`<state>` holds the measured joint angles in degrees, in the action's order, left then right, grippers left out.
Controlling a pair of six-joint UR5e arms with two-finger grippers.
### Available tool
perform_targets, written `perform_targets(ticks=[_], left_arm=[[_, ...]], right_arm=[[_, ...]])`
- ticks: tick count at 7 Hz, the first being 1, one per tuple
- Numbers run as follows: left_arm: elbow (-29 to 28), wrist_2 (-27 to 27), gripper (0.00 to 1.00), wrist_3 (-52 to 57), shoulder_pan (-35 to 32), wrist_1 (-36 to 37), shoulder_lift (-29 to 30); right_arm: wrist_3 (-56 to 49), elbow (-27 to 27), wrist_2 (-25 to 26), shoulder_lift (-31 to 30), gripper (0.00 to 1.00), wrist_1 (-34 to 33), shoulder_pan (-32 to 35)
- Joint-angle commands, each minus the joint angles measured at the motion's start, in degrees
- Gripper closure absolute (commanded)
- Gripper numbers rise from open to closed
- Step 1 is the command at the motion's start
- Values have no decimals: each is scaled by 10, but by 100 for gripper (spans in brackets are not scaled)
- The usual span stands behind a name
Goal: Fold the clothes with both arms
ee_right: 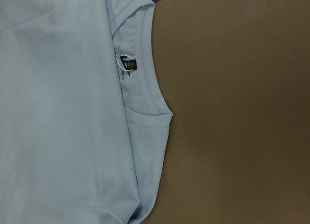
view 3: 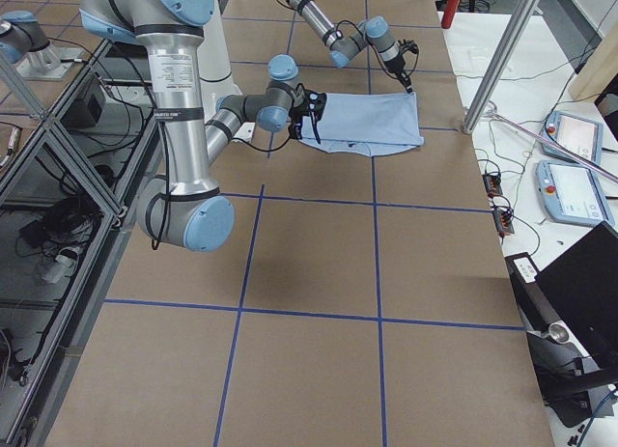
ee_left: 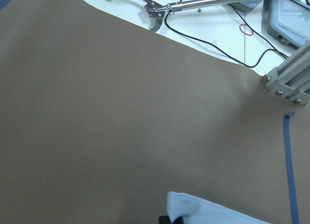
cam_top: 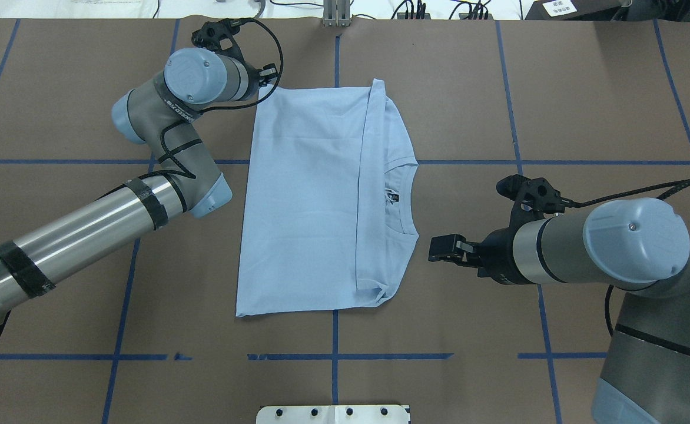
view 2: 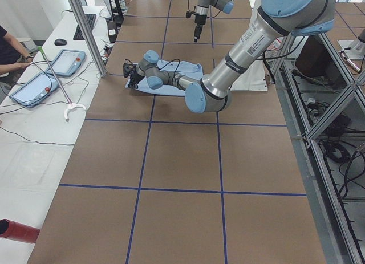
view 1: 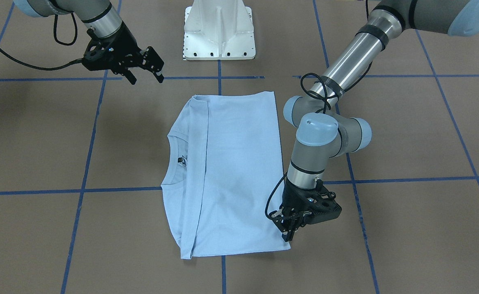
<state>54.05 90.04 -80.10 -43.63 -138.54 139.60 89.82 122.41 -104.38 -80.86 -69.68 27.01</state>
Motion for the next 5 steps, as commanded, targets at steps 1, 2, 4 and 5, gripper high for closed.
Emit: perform_targets(ticks=[1, 2, 4, 5], left_arm=[[3, 14, 0, 46, -28, -2, -1], [37, 105, 0, 61, -53, 13, -27], [220, 163, 0, 120, -73, 142, -133], [315, 164, 0, 134, -74, 204, -171]], right_arm=[[-4, -33, 3, 39, 0, -6, 14], [-54, -58, 7, 55, 0, -6, 15], [-159, -123, 9, 150, 0, -92, 14], [-210, -133, 30, 190, 0, -148, -1]])
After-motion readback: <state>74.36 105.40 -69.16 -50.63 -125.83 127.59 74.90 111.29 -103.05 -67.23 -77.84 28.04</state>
